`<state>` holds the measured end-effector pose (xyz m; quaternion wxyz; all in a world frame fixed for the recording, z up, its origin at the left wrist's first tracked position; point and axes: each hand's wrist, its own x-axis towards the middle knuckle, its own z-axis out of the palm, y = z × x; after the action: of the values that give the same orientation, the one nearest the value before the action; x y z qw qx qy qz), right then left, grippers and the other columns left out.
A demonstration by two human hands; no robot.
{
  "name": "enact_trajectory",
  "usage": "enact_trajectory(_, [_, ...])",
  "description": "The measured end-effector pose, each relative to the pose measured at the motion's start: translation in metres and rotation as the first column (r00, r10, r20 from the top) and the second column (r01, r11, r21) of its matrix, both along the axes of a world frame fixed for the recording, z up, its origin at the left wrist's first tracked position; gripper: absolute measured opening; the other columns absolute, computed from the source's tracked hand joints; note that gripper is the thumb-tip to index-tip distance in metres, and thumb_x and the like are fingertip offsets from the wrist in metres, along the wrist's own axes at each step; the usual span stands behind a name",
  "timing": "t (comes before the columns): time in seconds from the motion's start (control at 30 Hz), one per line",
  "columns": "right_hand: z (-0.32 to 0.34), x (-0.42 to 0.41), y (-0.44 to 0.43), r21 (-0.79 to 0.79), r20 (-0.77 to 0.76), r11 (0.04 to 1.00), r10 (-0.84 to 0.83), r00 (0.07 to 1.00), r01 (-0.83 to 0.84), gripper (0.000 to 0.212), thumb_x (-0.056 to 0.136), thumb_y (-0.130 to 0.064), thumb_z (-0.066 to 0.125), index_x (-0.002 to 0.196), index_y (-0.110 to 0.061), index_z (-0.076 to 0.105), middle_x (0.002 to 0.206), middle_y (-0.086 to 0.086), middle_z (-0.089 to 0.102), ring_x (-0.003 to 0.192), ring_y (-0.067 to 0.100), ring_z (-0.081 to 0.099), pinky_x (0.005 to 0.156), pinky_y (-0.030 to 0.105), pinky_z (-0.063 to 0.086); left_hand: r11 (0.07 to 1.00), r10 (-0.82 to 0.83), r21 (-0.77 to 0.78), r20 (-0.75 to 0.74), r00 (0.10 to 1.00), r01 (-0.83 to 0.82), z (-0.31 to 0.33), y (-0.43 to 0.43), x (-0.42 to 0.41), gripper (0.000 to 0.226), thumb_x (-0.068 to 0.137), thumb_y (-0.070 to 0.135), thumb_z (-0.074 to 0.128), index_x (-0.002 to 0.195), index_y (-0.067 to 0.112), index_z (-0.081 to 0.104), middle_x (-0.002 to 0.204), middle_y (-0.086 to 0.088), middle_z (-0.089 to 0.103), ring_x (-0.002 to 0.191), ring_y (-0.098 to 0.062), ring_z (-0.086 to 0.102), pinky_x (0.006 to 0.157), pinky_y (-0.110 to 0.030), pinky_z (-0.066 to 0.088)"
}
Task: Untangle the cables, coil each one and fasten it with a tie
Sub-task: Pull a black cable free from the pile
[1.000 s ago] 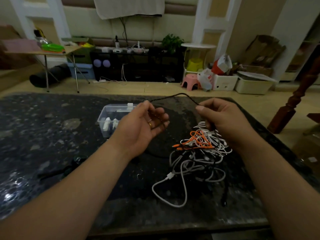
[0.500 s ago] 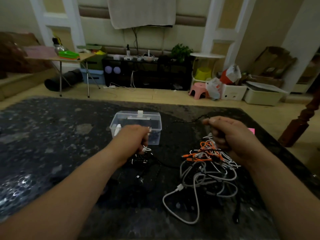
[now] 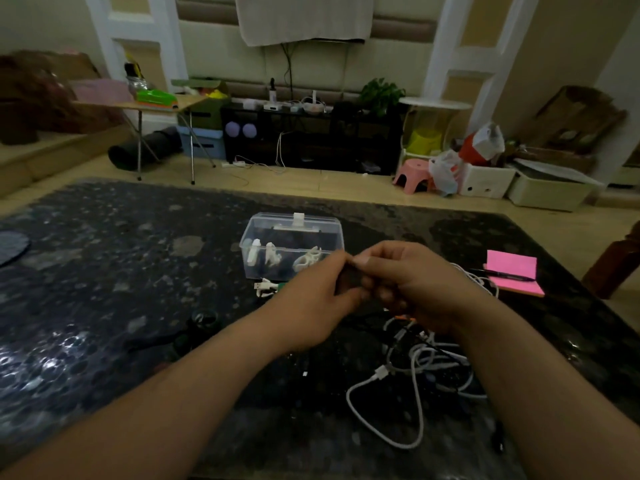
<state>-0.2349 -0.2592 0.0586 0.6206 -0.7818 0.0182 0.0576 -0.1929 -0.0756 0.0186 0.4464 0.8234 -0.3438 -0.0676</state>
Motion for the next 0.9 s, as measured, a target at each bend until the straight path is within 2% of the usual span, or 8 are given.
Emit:
enact_trajectory(0.1, [0.003, 0.002, -0.004, 0.087, 0.049, 0.996, -0.01, 0.999, 0.006, 0.016, 0.1, -0.022, 0.067, 0.112, -0.012, 0.071, 0.096, 0.007, 0.079, 0.074, 0.013, 0.068, 0.068, 0.028, 0.052, 0.996, 0.053, -0.064, -0.096, 0.994, -0.06, 0.002, 0.003, 0.007, 0.012, 0.107, 0.029, 0.058, 0.114, 0.021, 0.063, 0.088, 0.0, 0.063, 0.074, -0.012, 0.055, 0.07, -0.043, 0.048])
enact_trajectory(0.2, [0.004, -0.001, -0.003, 0.163, 0.061, 0.986, 0.031, 0.998, -0.041, 0.024, 0.099, -0.013, 0.067, 0.123, -0.012, 0.068, 0.111, 0.009, 0.079, 0.087, 0.016, 0.073, 0.075, 0.027, 0.058, 0.966, 0.048, -0.221, -0.349, 0.936, -0.132, 0.002, 0.003, 0.008, 0.014, 0.107, 0.024, 0.056, 0.11, 0.012, 0.062, 0.076, -0.003, 0.054, 0.063, -0.013, 0.049, 0.06, -0.037, 0.041])
enact_trajectory(0.3, [0.001, -0.003, -0.001, 0.204, 0.059, 0.978, 0.039, 0.998, -0.05, 0.033, 0.097, -0.005, 0.068, 0.128, -0.014, 0.066, 0.116, 0.01, 0.078, 0.089, 0.02, 0.074, 0.079, 0.032, 0.06, 0.879, -0.018, -0.41, -0.538, 0.843, -0.243, 0.003, 0.003, 0.011, 0.011, 0.105, 0.014, 0.05, 0.099, 0.013, 0.059, 0.067, 0.002, 0.047, 0.053, -0.01, 0.04, 0.054, -0.03, 0.035])
enact_trajectory(0.43, [-0.013, -0.004, 0.003, 0.324, 0.045, 0.946, 0.016, 0.999, -0.03, 0.034, 0.099, -0.01, 0.066, 0.132, -0.007, 0.064, 0.12, 0.018, 0.076, 0.105, 0.029, 0.072, 0.088, 0.038, 0.058, 0.715, -0.077, -0.51, -0.738, 0.671, -0.478, 0.003, 0.005, 0.025, 0.015, 0.101, 0.012, 0.047, 0.091, 0.012, 0.058, 0.064, 0.002, 0.038, 0.051, -0.012, 0.031, 0.052, -0.029, 0.033])
enact_trajectory(0.57, [-0.03, -0.008, 0.009, 0.415, 0.025, 0.896, 0.16, 0.987, -0.156, 0.05, 0.093, -0.015, 0.072, 0.141, -0.01, 0.06, 0.134, 0.017, 0.071, 0.125, 0.029, 0.068, 0.104, 0.04, 0.054, 0.523, -0.23, -0.495, -0.866, 0.445, -0.693, 0.004, 0.008, 0.031, 0.016, 0.1, 0.009, 0.044, 0.088, 0.012, 0.053, 0.064, 0.002, 0.036, 0.049, -0.01, 0.029, 0.045, -0.023, 0.035])
enact_trajectory(0.7, [-0.046, -0.004, 0.024, 0.395, -0.043, 0.911, 0.147, 0.988, -0.118, 0.058, 0.085, -0.003, 0.079, 0.14, -0.012, 0.06, 0.124, 0.013, 0.076, 0.111, 0.025, 0.074, 0.089, 0.032, 0.06, 0.416, -0.341, -0.507, -0.857, 0.387, -0.755, 0.007, 0.013, 0.034, 0.015, 0.1, 0.008, 0.043, 0.087, 0.013, 0.049, 0.065, 0.002, 0.034, 0.05, -0.011, 0.029, 0.045, -0.023, 0.038])
enact_trajectory(0.83, [-0.054, 0.0, 0.041, 0.391, -0.131, 0.92, 0.036, 0.991, 0.018, 0.026, 0.095, 0.003, 0.066, 0.12, -0.005, 0.068, 0.104, 0.012, 0.079, 0.088, 0.02, 0.076, 0.071, 0.028, 0.06, 0.351, -0.361, -0.544, -0.83, 0.426, -0.763, 0.009, 0.02, 0.031, 0.015, 0.095, 0.016, 0.046, 0.081, 0.017, 0.045, 0.067, 0.001, 0.035, 0.056, -0.012, 0.032, 0.06, -0.026, 0.036])
enact_trajectory(0.9, [-0.052, 0.004, 0.045, 0.399, -0.127, 0.914, -0.016, 0.992, 0.066, 0.022, 0.098, 0.001, 0.064, 0.118, -0.004, 0.069, 0.1, 0.013, 0.078, 0.081, 0.018, 0.074, 0.067, 0.026, 0.059, 0.367, -0.325, -0.556, -0.828, 0.457, -0.746, 0.011, 0.025, 0.031, 0.021, 0.097, 0.023, 0.05, 0.077, 0.02, 0.043, 0.067, 0.002, 0.035, 0.056, -0.013, 0.033, 0.061, -0.028, 0.038])
